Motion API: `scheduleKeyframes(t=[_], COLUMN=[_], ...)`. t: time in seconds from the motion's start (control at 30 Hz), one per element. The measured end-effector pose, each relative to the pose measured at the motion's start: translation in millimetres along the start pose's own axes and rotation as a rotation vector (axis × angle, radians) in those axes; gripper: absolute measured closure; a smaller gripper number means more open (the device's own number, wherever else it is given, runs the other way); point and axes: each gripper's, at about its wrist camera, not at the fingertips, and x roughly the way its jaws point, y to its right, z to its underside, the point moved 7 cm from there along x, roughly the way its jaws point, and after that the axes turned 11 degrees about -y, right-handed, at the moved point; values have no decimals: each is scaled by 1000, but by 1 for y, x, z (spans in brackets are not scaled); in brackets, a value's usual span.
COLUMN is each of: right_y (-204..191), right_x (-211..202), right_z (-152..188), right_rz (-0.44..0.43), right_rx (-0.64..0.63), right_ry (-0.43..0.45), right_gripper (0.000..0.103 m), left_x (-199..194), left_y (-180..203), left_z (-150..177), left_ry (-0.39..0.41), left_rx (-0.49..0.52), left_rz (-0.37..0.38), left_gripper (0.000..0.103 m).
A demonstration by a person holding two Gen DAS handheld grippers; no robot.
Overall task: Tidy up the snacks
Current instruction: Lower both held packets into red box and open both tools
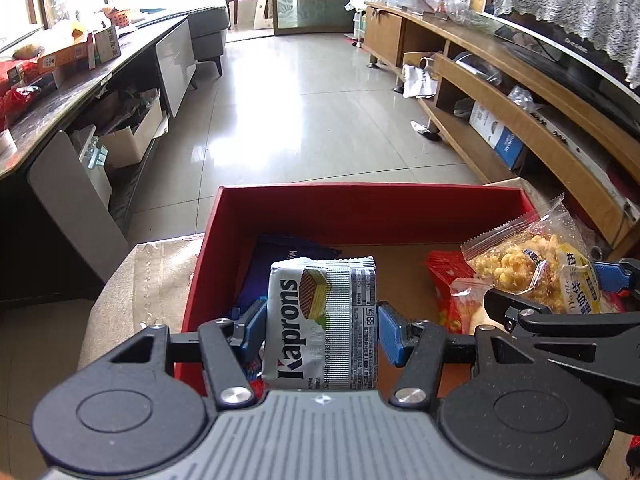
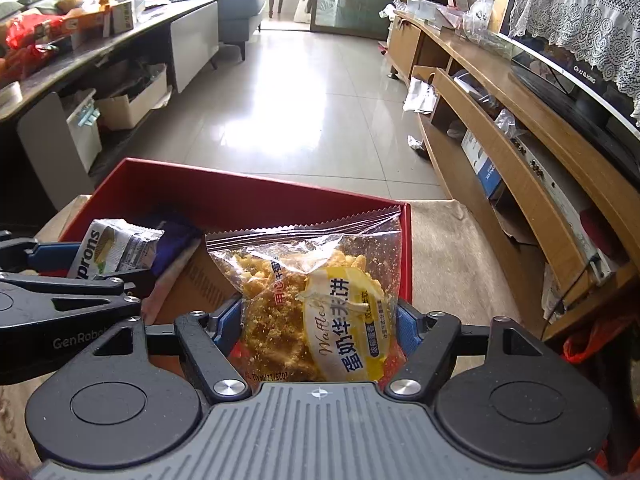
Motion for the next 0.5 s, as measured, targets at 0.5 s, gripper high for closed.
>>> scheduleKeyframes(t=[0.5], right_y=[-8], right_x=[18], right_z=[-17], right_rz=[4], right_rx=[-38], right_ry=[40], right_gripper=[19], left_x=[22], left_y=[-12], left_z=[-8], left_ry=[-36], left_rx=[-55], left_rz=[-33], left_gripper=[49])
